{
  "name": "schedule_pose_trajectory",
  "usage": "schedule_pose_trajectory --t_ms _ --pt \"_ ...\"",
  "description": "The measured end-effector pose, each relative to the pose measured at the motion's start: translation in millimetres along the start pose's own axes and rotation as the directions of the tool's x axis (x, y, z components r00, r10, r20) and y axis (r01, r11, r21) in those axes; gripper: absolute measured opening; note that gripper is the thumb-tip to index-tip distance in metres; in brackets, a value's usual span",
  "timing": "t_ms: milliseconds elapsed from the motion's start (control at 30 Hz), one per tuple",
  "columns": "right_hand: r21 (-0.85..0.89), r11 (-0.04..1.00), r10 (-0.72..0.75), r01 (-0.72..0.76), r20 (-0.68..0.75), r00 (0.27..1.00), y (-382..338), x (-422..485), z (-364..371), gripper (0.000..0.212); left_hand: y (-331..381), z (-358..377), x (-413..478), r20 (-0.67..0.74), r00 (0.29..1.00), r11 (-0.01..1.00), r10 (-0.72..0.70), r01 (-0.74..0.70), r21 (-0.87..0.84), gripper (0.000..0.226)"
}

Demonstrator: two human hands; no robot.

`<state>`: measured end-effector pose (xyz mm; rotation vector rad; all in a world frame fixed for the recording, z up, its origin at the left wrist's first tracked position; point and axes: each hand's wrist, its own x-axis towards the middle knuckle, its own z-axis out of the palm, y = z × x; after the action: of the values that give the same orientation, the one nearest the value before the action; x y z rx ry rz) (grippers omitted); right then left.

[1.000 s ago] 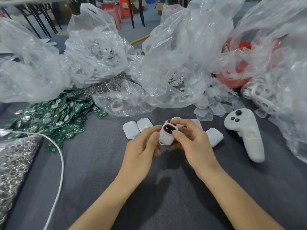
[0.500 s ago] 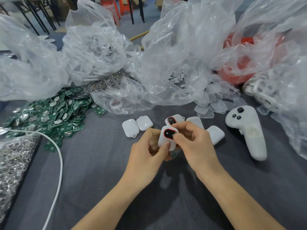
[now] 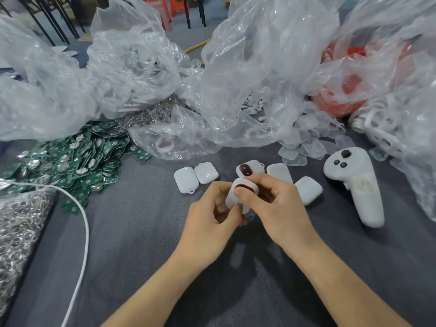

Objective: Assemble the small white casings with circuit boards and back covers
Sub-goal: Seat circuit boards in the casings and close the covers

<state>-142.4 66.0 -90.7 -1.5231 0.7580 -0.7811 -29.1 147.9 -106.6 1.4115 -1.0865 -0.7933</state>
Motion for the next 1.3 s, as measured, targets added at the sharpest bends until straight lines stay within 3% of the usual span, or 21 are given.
schedule_pose_trajectory --t_ms 300,500,667,867,1000,1133,1233,1300 --pt "0.086 0.996 -0.041 0.032 0.101 0.994 -1.9 -1.3 -0.1 0.029 0.7 -9.7 5.8 0.068 0.996 0.981 -0.062 0.073 -0.179 0.009" --pt "0.144 0.989 0.02 -0.021 0.009 1.0 -0.6 0.8 0.2 0.024 1.0 -9.8 4.8 0.066 0.996 0.986 -0.063 0.072 -0.151 0.013" --pt "0.183 0.98 0.079 -0.08 0.012 0.997 -5.0 0.9 -1.7 0.014 2.1 -1.9 9.4 0.023 0.998 0.984 -0.05 0.053 -0.172 0.019" --pt "0.175 0.985 0.023 0.001 -0.133 0.991 -13.2 5.7 -28.1 0.015 9.0 24.6 34.0 0.008 1.0 0.984 0.017 -0.015 -0.176 0.018" --pt "-0.002 0.999 0.038 -0.039 -0.187 0.982 -16.0 8.5 -41.9 0.019 6.1 39.9 37.5 -0.026 0.999 0.983 0.036 -0.04 -0.178 0.019" --pt "-0.307 0.951 -0.16 0.027 -0.417 0.895 -61.9 42.0 -86.7 0.021 -0.3 36.0 37.0 -0.148 0.989 0.988 0.005 -0.028 -0.153 0.028" --pt "-0.351 0.924 -0.333 0.154 -0.538 0.775 -126.9 61.1 -131.6 0.015 -4.8 27.4 39.2 -0.238 0.968 0.987 0.073 -0.036 0.157 0.03" --pt "-0.352 0.895 -0.438 0.274 -0.581 0.686 -162.9 73.4 -158.1 0.02 -6.6 26.2 43.8 -0.289 0.956 0.947 0.061 0.036 0.319 0.026"
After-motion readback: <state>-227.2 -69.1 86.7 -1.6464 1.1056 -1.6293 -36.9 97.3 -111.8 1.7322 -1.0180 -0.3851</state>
